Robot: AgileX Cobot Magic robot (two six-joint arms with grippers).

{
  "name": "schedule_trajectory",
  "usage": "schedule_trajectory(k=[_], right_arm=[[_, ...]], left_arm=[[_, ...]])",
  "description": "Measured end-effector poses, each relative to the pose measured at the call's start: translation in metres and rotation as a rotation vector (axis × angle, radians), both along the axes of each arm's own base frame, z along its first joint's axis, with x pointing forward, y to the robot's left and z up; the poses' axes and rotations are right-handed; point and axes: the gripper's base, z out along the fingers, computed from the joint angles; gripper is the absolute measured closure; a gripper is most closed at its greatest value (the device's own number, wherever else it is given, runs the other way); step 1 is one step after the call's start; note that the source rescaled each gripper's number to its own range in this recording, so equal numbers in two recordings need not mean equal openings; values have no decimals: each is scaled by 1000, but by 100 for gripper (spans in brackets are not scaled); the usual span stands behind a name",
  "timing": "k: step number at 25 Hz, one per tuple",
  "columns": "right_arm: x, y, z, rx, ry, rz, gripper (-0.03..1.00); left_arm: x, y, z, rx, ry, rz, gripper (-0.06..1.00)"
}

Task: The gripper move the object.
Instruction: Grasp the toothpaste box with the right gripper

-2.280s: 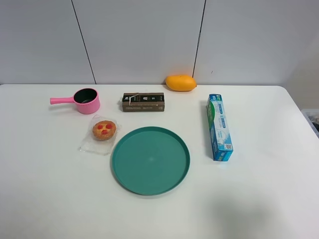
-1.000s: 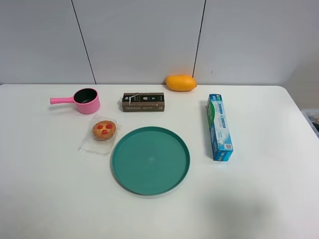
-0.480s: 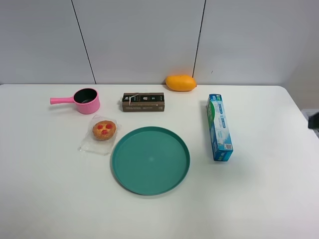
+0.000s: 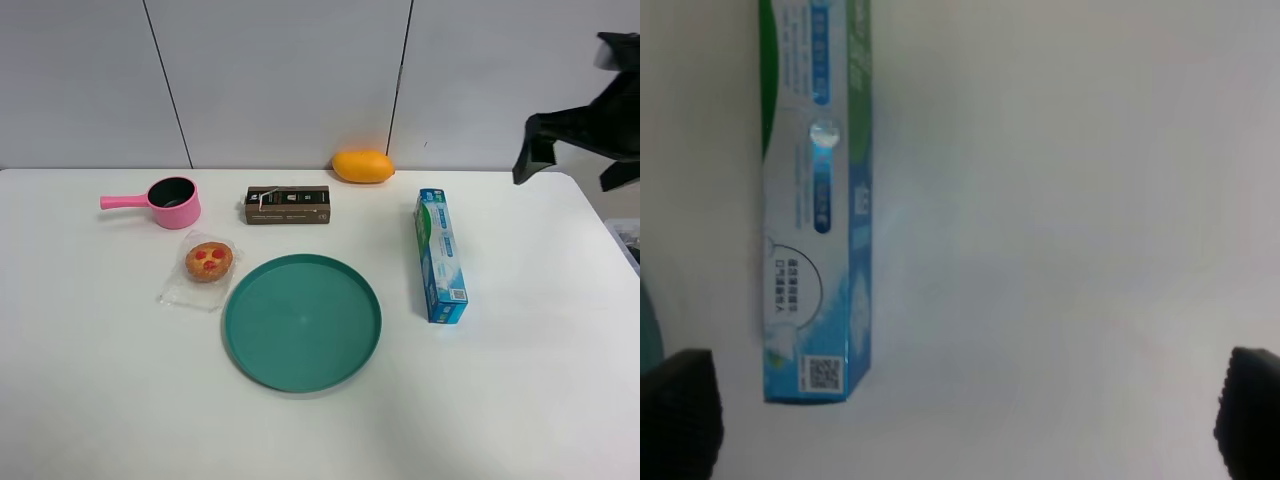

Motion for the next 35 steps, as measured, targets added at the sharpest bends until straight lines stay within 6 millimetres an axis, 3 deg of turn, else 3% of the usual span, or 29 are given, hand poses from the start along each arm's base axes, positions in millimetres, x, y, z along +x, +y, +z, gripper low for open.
schedule_trajectory(k=[5, 10, 15, 25, 32, 34, 35], right_arm=[[38, 26, -42, 3, 83, 55, -3], [59, 45, -87, 9, 144, 45, -3], [71, 52, -125, 11, 198, 14, -3], [85, 57, -169, 13, 198, -8, -1], [88, 62, -182, 17, 200, -8, 34], [88, 63, -184, 18, 194, -8, 52], [88, 64, -185, 18, 193, -6, 66]], left_arm=[[0, 0, 0, 0, 0, 0, -6], [0, 0, 0, 0, 0, 0, -6], [0, 0, 0, 0, 0, 0, -6], [0, 0, 0, 0, 0, 0, -6], [0, 0, 0, 0, 0, 0, -6], [0, 0, 0, 0, 0, 0, -6], [0, 0, 0, 0, 0, 0, -6]])
